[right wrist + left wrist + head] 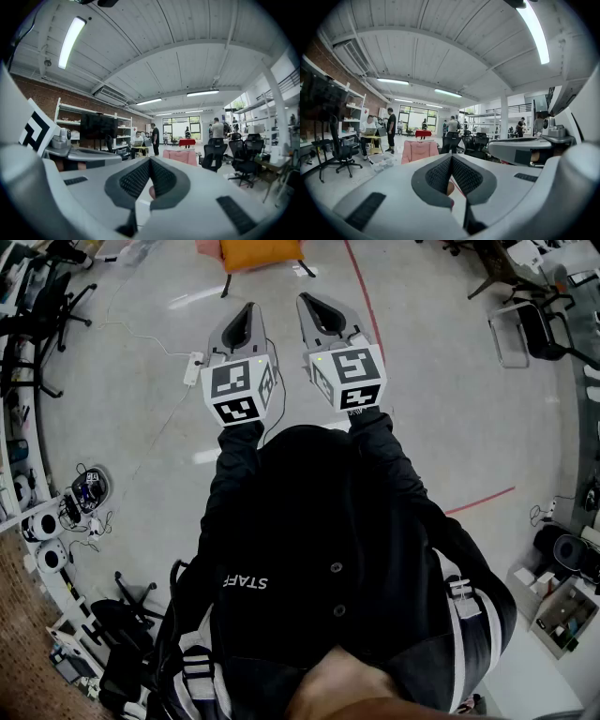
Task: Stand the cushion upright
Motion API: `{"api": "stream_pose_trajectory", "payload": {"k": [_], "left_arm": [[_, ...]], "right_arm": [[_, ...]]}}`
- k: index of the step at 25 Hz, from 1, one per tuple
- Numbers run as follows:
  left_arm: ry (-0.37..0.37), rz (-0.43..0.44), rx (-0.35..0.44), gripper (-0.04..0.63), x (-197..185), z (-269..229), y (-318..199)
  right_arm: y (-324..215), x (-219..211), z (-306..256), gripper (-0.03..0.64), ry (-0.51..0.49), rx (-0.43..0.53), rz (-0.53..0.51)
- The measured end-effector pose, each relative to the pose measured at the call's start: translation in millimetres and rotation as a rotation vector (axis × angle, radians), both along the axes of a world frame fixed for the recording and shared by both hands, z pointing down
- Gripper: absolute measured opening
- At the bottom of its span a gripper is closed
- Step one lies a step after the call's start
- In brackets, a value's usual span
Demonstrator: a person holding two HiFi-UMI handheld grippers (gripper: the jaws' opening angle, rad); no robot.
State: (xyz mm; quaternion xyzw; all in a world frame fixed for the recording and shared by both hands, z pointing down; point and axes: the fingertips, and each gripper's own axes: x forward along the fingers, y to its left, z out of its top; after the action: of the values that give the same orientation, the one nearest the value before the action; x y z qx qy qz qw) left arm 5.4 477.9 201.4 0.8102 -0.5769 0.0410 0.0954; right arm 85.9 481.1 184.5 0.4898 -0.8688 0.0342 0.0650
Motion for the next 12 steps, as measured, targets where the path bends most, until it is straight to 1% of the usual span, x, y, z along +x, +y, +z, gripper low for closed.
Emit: {"api": "stream_pose_trajectory", "payload": {"k": [7,12], "left_arm": [[0.016,0.009,0.002,0.0,-2.6,2.6,-0.7],[0.025,0.011,-0.007,0.0,-7.5,6.3,2.9]], "right_arm": [[-4.8,2.4,2.7,0.012,-0.004,0.01,0.049],[-2.7,-1.6,1.9,0.012,-0.021,0.011,0.043]]}}
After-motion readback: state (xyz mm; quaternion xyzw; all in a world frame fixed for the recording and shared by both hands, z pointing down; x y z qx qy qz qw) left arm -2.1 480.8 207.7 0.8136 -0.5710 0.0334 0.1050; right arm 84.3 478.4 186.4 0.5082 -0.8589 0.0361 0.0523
